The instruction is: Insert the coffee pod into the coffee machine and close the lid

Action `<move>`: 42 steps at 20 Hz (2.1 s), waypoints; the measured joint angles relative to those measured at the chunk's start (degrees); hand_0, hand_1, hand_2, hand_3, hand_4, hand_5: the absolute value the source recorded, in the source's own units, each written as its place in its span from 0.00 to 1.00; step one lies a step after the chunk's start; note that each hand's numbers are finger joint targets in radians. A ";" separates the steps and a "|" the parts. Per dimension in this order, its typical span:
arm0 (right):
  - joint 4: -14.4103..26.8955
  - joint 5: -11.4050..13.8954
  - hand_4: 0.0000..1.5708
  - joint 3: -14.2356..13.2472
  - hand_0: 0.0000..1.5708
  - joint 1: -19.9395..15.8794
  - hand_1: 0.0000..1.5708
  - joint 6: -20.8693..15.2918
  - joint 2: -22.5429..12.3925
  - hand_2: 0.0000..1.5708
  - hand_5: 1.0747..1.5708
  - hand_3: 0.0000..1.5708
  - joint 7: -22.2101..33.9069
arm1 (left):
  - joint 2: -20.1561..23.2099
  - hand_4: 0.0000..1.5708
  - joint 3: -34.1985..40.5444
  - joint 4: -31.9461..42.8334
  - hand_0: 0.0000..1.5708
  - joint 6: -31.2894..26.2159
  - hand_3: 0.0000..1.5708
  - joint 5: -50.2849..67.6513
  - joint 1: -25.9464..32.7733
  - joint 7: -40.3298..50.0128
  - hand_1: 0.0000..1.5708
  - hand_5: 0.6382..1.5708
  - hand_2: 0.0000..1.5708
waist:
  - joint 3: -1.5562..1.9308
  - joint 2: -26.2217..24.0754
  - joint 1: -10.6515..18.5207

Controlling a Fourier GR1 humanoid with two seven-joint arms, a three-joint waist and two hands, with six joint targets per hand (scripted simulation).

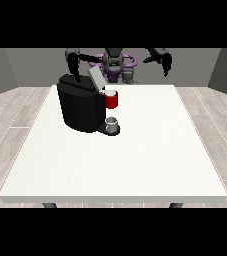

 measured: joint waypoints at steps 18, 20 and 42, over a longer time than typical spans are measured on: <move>3.37 2.48 0.14 4.27 0.00 -9.05 0.00 0.46 1.33 0.00 1.00 0.00 -1.78 | 3.37 0.22 -0.79 -12.47 0.00 2.84 0.00 3.16 5.82 3.27 0.00 1.00 0.00 | 0.00 6.26 -2.66; 3.67 2.97 0.07 4.62 0.00 -9.69 0.00 0.75 1.10 0.00 1.00 0.00 -2.83 | 3.30 0.22 -1.25 -13.20 0.00 3.29 0.00 2.91 5.81 3.77 0.00 1.00 0.00 | 0.02 6.86 -2.59; -0.80 9.27 0.10 8.57 0.00 -22.19 0.00 -4.58 -0.82 0.00 1.00 0.00 10.07 | 3.57 0.24 -3.78 -12.60 0.00 2.16 0.00 2.73 0.87 3.53 0.00 1.00 0.00 | 0.64 12.72 4.56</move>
